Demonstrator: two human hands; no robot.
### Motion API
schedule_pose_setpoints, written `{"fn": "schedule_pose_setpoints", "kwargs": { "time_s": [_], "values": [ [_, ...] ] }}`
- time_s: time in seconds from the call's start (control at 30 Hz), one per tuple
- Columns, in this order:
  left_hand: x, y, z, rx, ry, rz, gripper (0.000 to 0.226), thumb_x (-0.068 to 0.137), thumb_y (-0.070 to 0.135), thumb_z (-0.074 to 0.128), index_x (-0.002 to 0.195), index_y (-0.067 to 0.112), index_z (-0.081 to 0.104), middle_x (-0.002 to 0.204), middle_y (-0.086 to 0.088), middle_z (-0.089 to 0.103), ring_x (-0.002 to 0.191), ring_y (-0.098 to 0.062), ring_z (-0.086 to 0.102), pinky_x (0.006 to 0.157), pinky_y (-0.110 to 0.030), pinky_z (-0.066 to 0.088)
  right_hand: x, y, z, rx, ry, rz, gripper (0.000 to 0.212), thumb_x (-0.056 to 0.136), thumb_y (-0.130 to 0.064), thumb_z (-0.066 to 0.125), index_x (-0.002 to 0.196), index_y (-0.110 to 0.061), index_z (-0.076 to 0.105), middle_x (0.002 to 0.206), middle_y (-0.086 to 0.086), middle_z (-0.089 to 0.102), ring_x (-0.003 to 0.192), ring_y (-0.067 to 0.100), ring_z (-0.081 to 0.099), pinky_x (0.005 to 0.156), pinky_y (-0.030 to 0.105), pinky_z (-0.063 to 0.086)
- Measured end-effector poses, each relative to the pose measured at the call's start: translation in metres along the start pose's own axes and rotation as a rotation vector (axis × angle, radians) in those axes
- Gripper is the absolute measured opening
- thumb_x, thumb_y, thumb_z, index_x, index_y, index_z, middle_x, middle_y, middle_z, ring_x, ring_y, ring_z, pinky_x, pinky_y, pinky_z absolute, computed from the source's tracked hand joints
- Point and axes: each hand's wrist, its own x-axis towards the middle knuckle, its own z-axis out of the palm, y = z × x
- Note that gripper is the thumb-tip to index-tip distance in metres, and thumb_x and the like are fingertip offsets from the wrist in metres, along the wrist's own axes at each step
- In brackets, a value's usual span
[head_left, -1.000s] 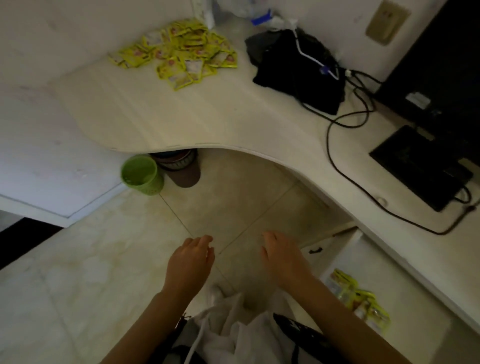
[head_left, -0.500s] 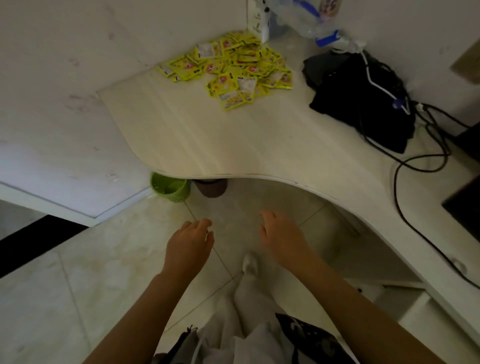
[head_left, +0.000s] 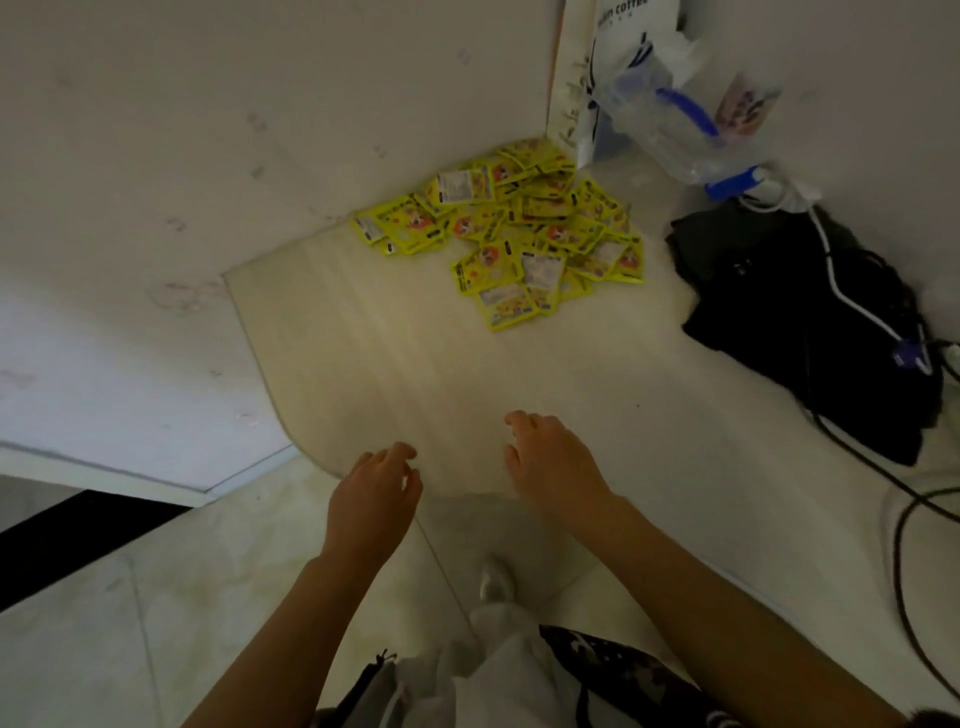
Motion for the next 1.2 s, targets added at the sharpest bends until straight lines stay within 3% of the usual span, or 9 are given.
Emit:
{"fn": "schedule_pose_setpoints", "kwargs": {
  "time_s": [0.47, 0.73, 0.97, 1.07, 1.2],
  "values": [
    [0.174, -0.046, -0.032, 0.045, -0.088, 0.06, 0.025, 0.095, 0.027, 0.048, 0.116, 0.02, 0.058, 0.108, 0.002, 0.066, 0.1, -0.018, 0.057, 0.078, -0.032, 0.05, 0.16, -0.02, -0.029, -0.014, -0.046, 0.032, 0.039, 0.097, -0.025, 0.04, 0.133, -0.013, 0.042, 0.126, 0.01, 0.054, 0.116, 0.028, 0.05, 0.09, 0.04, 0.047],
    [0.296, -0.086, -0.056, 0.107, -0.253, 0.214, 0.025, 0.095, 0.025, 0.046, 0.118, 0.02, 0.055, 0.118, 0.001, 0.061, 0.111, -0.02, 0.053, 0.085, -0.037, 0.05, 0.24, -0.03, -0.035, -0.04, -0.056, 0.205, 0.041, 0.096, -0.028, 0.044, 0.133, -0.01, 0.042, 0.128, 0.011, 0.051, 0.119, 0.029, 0.048, 0.089, 0.041, 0.048],
    [0.378, -0.085, -0.053, 0.22, -0.377, 0.371, 0.032, 0.095, 0.019, 0.045, 0.127, 0.016, 0.051, 0.129, -0.005, 0.052, 0.123, -0.023, 0.044, 0.092, -0.039, 0.045, 0.295, -0.016, -0.036, -0.068, -0.07, 0.281, 0.045, 0.092, -0.013, 0.049, 0.136, -0.007, 0.039, 0.143, 0.013, 0.038, 0.122, 0.033, 0.043, 0.095, 0.043, 0.045],
    [0.409, -0.073, -0.046, 0.241, -0.374, 0.457, 0.034, 0.092, 0.008, 0.046, 0.124, 0.013, 0.053, 0.129, -0.008, 0.05, 0.122, -0.026, 0.044, 0.089, -0.041, 0.046, 0.31, -0.005, -0.036, -0.081, -0.061, 0.294, 0.05, 0.09, -0.011, 0.053, 0.136, -0.005, 0.037, 0.138, 0.015, 0.042, 0.123, 0.034, 0.042, 0.096, 0.042, 0.041],
    [0.449, -0.059, -0.037, 0.27, -0.35, 0.57, 0.048, 0.09, 0.003, 0.046, 0.137, 0.016, 0.046, 0.141, -0.008, 0.043, 0.129, -0.029, 0.04, 0.096, -0.043, 0.044, 0.329, 0.009, -0.038, -0.152, -0.095, 0.26, 0.062, 0.083, -0.003, 0.058, 0.14, -0.007, 0.034, 0.144, 0.013, 0.037, 0.129, 0.039, 0.034, 0.1, 0.045, 0.041]
  ]
}}
